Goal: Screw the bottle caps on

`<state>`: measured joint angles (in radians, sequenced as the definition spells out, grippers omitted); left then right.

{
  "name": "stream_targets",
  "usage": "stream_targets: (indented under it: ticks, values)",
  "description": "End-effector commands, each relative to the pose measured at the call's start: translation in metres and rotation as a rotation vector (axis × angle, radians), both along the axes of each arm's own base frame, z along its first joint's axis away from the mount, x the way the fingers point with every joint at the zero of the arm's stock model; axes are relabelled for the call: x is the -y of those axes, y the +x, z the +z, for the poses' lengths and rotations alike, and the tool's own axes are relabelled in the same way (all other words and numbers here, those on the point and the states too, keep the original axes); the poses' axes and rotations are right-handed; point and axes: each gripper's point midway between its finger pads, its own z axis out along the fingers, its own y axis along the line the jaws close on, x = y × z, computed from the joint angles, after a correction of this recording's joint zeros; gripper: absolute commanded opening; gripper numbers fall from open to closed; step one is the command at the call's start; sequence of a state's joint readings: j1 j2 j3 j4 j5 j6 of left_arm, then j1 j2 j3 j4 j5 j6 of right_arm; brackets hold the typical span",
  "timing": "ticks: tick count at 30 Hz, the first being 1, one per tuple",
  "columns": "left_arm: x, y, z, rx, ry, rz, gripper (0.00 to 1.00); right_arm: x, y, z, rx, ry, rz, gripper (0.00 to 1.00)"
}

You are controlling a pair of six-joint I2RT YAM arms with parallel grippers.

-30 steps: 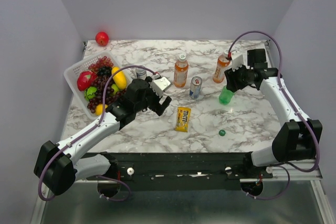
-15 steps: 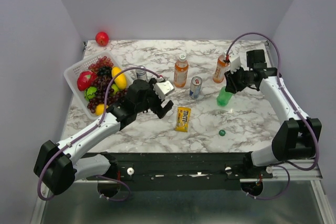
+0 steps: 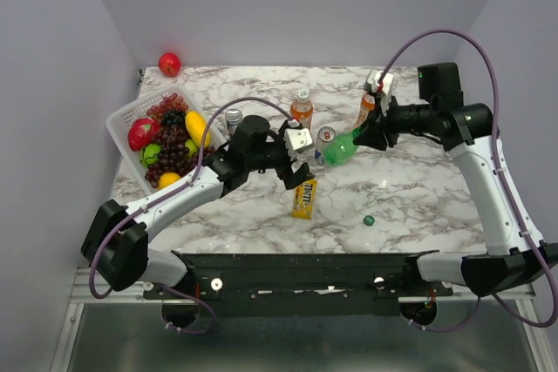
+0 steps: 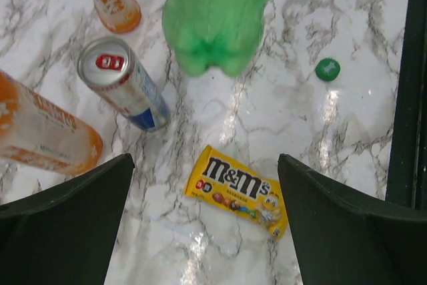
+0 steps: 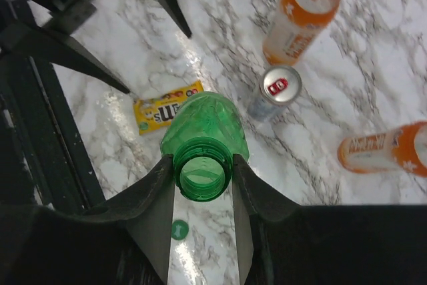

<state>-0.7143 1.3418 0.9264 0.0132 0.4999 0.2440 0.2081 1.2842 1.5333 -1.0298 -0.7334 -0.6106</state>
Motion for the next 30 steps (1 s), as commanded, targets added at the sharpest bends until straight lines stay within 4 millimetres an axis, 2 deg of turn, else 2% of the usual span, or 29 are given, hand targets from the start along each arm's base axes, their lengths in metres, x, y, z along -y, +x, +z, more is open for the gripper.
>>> stream_targets:
  ticks: [1,4,10,19,26,30]
  values:
    - [0.033,-0.005,0.053,0.089,-0.116,-0.141,0.99,-0.032,-0.001,0.020,-0.052,0.087,0.064,0.17]
    - [0.039,-0.005,0.052,0.076,-0.108,-0.151,0.99,-0.044,0.005,0.035,-0.030,0.113,0.094,0.17]
    - [0.043,-0.004,0.043,0.047,-0.092,-0.161,0.99,-0.059,0.002,0.044,-0.044,0.149,0.154,0.17]
    - [0.048,0.003,0.044,0.040,-0.114,-0.133,0.98,-0.071,-0.014,0.040,-0.093,0.178,0.220,0.17]
    - [0.051,-0.004,0.044,0.030,-0.123,-0.181,0.93,-0.074,-0.014,0.040,-0.094,0.177,0.226,0.17]
    - [0.051,-0.007,0.046,0.037,-0.129,-0.206,0.86,-0.075,-0.014,0.038,-0.092,0.170,0.230,0.17]
